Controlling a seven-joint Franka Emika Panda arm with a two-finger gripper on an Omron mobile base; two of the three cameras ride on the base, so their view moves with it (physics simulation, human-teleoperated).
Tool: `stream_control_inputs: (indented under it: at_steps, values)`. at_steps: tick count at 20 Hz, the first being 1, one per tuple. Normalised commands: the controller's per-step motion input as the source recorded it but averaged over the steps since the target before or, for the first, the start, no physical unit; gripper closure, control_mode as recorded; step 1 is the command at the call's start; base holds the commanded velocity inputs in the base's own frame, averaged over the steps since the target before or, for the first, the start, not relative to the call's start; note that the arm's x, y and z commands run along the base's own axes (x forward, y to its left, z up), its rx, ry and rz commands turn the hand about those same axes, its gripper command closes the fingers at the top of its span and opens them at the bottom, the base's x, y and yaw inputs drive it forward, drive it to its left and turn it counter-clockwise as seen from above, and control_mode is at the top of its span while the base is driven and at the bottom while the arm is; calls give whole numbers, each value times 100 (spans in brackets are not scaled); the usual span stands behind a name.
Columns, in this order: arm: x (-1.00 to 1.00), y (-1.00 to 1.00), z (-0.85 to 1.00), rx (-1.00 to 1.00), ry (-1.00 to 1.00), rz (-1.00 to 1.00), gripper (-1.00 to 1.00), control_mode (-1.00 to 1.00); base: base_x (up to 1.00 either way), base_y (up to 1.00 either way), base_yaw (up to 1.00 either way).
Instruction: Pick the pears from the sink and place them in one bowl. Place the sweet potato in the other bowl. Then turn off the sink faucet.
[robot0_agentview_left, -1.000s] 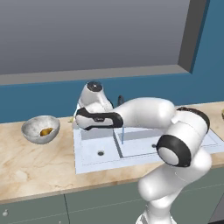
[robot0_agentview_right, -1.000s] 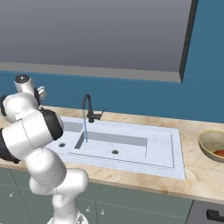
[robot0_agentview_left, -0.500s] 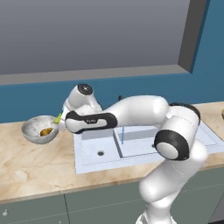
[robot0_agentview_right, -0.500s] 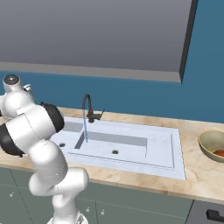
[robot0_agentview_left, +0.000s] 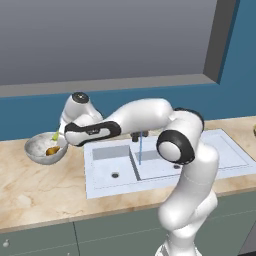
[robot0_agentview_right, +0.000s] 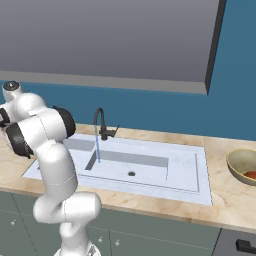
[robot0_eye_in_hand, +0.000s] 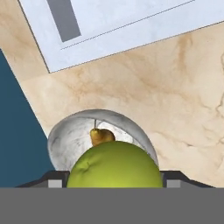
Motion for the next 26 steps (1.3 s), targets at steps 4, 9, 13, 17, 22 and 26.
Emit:
stream_control_inputs:
  at_steps: [4,9,13,17,22,26]
  values:
    - [23,28,-29,-19,2,3,100,-100,0,0,0]
    - [27,31,-7,-10,0,6,100,-100,0,0,0]
    - [26,19,-34,-12,3,7,100,-100,0,0,0]
    - [19,11,-55,-15,3,8,100,-100,0,0,0]
    - [18,5,-29,-9,0,7,100,-100,0,0,0]
    - [17,1,-23,-8,0,7,100,-100,0,0,0]
